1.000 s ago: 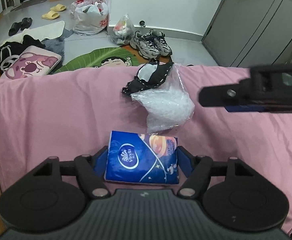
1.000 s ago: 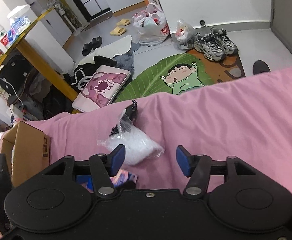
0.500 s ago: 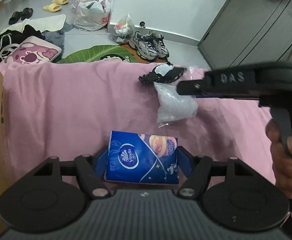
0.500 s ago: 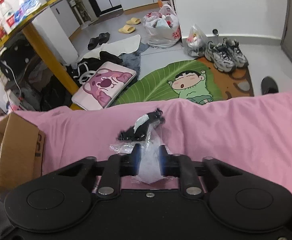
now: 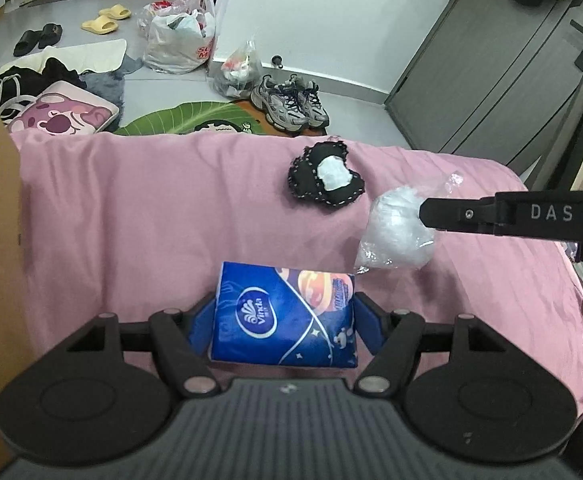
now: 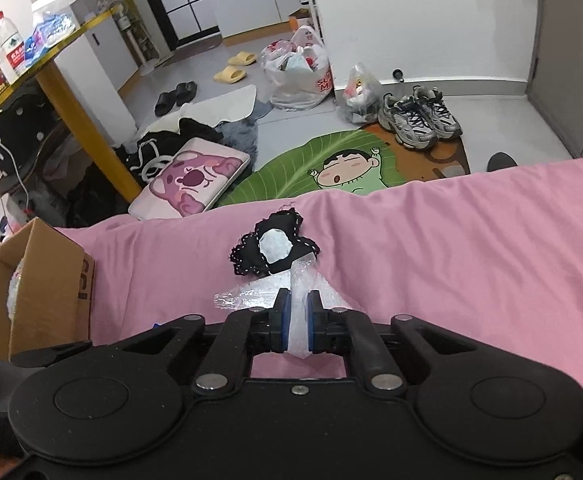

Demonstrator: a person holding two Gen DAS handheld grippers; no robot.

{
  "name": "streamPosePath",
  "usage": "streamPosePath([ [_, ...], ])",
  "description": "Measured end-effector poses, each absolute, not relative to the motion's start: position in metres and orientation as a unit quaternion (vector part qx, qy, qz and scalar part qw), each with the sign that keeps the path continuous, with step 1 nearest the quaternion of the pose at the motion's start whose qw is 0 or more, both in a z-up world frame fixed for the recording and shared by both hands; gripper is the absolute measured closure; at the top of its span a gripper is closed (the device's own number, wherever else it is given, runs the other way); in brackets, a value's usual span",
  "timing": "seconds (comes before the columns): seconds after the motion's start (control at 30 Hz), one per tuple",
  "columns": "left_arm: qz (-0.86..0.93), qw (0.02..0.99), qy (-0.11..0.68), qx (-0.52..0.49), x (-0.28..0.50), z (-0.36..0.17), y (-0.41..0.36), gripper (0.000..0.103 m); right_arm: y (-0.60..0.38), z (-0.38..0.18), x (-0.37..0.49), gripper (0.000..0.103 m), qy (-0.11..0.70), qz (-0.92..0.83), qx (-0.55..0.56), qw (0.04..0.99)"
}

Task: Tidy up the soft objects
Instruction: 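Carry the tissue pack and plastic bag over the box with both tools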

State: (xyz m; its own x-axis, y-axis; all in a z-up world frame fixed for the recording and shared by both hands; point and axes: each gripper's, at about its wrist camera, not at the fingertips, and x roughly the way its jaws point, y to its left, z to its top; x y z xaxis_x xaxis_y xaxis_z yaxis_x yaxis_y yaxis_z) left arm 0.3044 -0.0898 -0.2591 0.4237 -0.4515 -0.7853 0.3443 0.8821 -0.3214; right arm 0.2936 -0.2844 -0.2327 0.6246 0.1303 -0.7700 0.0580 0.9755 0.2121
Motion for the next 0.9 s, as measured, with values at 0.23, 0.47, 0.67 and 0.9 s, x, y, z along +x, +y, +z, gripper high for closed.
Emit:
streamPosePath([
  [0.23,-0.245,0.859,0.447,-0.057,0.287,-0.232,-0.083,0.033,-0.281,-0.218,0.281,0.094,0.411,0.028,0.136,0.901],
  [0.47,-0.238,0.877,0.414,-0.05,0.273,-0.207,-0.072,0.033,-0.267,-0.204,0.266,0.094,0.38,0.04,0.142,0.913],
  [0.67,-0.229,0.893,0.384,-0.045,0.257,-0.183,-0.051,0.033,-0.258,-0.19,0.258,0.094,0.358,0.051,0.157,0.919],
  [0.9,-0.202,0.905,0.372,-0.045,0.249,-0.165,-0.022,0.033,-0.242,-0.181,0.251,0.094,0.339,0.074,0.166,0.923],
])
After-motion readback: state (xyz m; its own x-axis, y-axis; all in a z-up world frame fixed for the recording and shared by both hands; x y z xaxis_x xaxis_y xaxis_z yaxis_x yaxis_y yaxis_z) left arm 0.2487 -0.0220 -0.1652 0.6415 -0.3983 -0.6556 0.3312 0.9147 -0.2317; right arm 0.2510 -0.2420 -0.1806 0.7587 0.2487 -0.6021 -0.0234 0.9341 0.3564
